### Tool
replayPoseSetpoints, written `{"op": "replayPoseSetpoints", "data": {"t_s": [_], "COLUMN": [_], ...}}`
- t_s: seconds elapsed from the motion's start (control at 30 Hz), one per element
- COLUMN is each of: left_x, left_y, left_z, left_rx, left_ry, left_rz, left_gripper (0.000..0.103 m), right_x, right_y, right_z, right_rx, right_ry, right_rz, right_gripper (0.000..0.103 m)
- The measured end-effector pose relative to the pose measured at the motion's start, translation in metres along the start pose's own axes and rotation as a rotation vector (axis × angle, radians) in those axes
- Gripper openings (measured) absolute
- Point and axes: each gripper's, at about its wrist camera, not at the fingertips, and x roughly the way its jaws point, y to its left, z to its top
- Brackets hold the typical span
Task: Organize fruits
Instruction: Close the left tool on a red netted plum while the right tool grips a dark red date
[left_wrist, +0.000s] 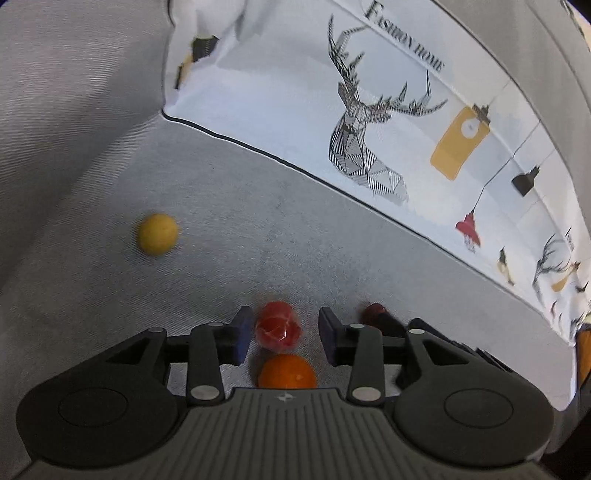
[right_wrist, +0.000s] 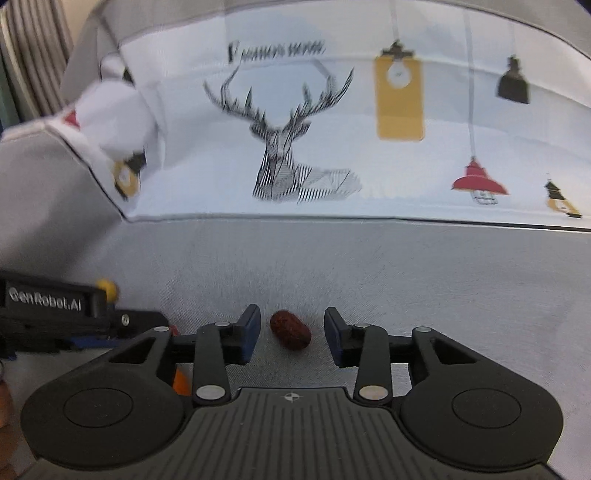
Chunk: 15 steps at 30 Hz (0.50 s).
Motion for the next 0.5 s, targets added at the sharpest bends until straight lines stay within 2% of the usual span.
{"op": "replayPoseSetpoints", "data": {"t_s": [0.13, 0.17, 0.23, 0.27, 0.4, 0.5], "left_x": [0.011, 0.012, 0.014, 0.014, 0.011, 0.001], "left_y": [-0.005, -0.006, -0.008, -0.009, -0.01, -0.009], "left_z": [-0.002, -0.002, -0.003, -0.004, -0.005, -0.005], "left_rx": [0.033, 0.037, 0.052, 0.062, 0.079, 0.083], "left_ry": [0.019, 0.023, 0.024, 0.024, 0.014, -0.026], "left_rz": [0.031, 0.035, 0.046, 0.059, 0.069, 0.071], "left_gripper": [0.043, 0.043, 0.039, 0.032, 0.03, 0.03], "right_x": [0.017, 0.019, 0.02, 0.02, 0.013, 0.001], "right_y": [0.007, 0.008, 0.01, 0.01, 0.01, 0.005], "right_z": [-0.005, -0.006, -0.007, -0.007, -0.007, -0.005], "right_rx": [-0.045, -0.057, -0.079, -0.088, -0.108, -0.075], "right_ry": [0.037, 0.04, 0.034, 0.031, 0.008, -0.022], "right_rz": [-0.02, -0.029, -0.039, -0.037, -0.043, -0.033], "right_gripper": [0.039, 0.03, 0.028, 0.024, 0.025, 0.025]}}
